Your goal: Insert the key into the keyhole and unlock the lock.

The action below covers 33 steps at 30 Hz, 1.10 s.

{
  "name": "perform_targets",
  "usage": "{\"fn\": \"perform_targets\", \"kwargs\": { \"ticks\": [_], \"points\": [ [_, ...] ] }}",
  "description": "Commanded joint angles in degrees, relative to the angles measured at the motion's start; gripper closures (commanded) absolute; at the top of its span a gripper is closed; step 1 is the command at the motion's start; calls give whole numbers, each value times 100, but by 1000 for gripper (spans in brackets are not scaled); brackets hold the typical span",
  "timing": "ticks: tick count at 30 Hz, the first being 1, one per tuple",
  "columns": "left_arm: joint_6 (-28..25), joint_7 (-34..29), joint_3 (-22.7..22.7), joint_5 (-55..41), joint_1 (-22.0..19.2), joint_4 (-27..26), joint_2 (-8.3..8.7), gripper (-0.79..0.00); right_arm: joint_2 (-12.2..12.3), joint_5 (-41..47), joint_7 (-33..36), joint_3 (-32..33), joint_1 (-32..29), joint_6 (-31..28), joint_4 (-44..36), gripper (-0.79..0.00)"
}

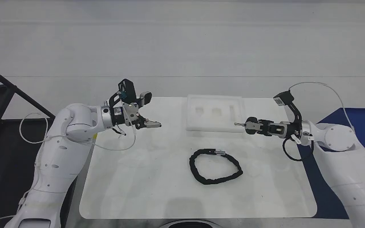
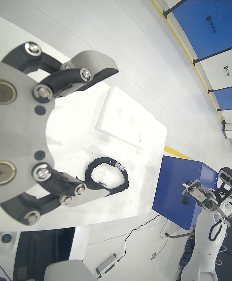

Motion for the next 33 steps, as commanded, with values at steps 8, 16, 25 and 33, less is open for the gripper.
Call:
{"fn": "perform_targets", "kwargs": {
  "ticks": [8,16,25,33],
  "points": [
    [90,-235,491,300,-60,70,-25,-785,0,0,0,0,0,0,0,0],
    [0,19,2403,486,-1031,695,-306,-785,0,0,0,0,0,0,0,0],
    [0,1501,4269,1339,-2116,2035,-784,-785,0,0,0,0,0,0,0,0],
    [0,3266,5371,2746,-2650,3067,-1225,-785,0,0,0,0,0,0,0,0]
  ]
}}
